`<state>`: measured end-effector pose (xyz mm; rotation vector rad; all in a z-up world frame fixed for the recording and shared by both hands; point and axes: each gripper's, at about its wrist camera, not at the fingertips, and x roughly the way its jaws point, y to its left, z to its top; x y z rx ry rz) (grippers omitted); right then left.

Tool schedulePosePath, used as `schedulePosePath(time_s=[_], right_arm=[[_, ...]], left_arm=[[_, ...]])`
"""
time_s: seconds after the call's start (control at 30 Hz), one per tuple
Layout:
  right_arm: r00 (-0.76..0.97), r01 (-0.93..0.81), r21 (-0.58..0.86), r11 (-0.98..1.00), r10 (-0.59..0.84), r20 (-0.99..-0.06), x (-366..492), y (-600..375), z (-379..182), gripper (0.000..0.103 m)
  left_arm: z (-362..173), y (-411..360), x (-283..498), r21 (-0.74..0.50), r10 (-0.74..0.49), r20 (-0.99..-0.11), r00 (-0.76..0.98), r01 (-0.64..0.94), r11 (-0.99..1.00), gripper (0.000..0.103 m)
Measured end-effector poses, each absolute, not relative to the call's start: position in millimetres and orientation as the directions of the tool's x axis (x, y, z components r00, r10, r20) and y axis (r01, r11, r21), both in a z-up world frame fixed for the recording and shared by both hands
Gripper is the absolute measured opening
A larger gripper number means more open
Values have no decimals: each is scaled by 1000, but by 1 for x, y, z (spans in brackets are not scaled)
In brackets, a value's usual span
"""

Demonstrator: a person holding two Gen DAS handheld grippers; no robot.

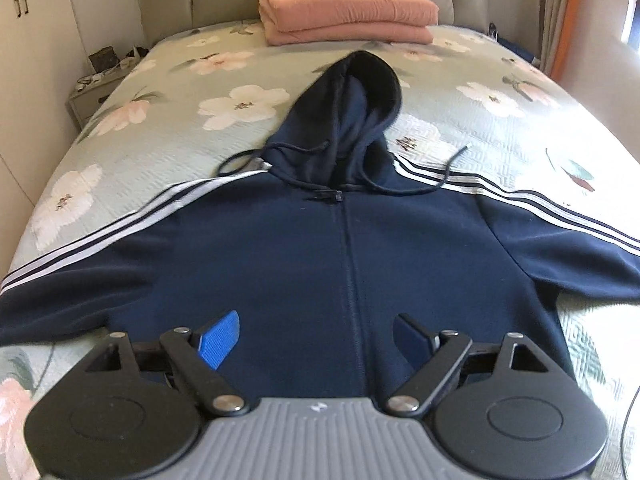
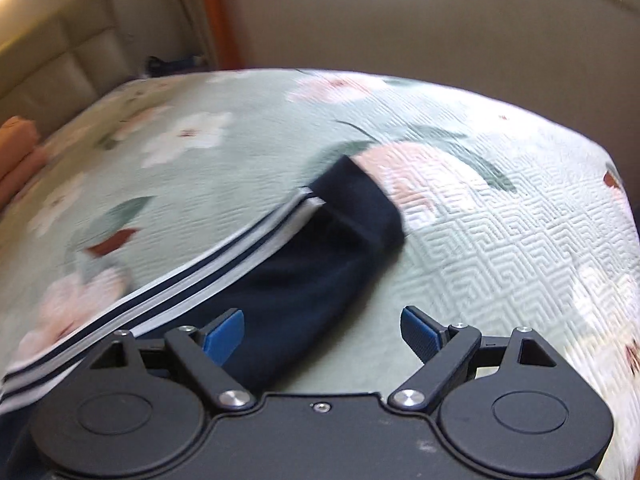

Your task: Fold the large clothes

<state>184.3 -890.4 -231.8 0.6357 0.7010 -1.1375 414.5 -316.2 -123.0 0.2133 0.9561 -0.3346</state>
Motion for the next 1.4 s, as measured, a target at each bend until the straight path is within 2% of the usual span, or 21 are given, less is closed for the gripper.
schedulePosePath(time_s=[0.07,0.27,0.33,0.4,0.47,0.5,0.53,0.57,0.77,0.93,1.03,1.23,1.33,1.4], right_arm=[[237,964,118,240,-562,-792,177,-917,-241,101],[359,932,334,138,-470,-807,161,-967,-269,96],[365,930,340,140,-477,-800,166,-968,-273,95],[349,937,308,164,-491,-798,177,-967,-272,78],[322,947,259,191,-512,-796,188,-962,-269,50],[317,948,247,201,-520,-793,192,-962,-268,42],[322,946,246,211,-526,-787,194,-960,-265,26],[333,942,253,220,-527,-782,195,-956,-262,22],[373,912,158,377,-608,-701,227,-893,-210,17],[433,847,-5,531,-695,-574,277,-771,-151,16],[529,782,-21,623,-682,-506,309,-682,-122,16],[726,582,90,808,-467,-504,388,-518,-91,16],[778,456,162,875,-304,-550,424,-446,-103,16],[772,358,191,914,-174,-611,449,-403,-121,23]], left_arm=[[-127,-330,415,33,-181,-838,515,379,925,86],[-138,-358,419,51,-161,-859,486,393,918,86],[-141,-360,421,53,-149,-866,478,383,922,86],[-143,-358,423,55,-142,-868,476,376,925,85],[-144,-355,425,63,-132,-868,478,372,926,84],[-144,-352,426,67,-128,-869,479,370,927,83],[-144,-349,427,70,-124,-869,479,367,928,83],[-144,-345,428,69,-123,-868,480,363,929,82],[-139,-310,433,39,-124,-866,485,312,949,79],[-127,-270,433,42,-103,-856,507,266,963,73],[-120,-240,436,34,-100,-853,512,245,969,73],[-108,-181,453,21,-82,-838,540,181,983,71],[-107,-156,465,-8,-99,-836,540,168,986,71],[-113,-143,473,-7,-100,-833,544,171,985,71]])
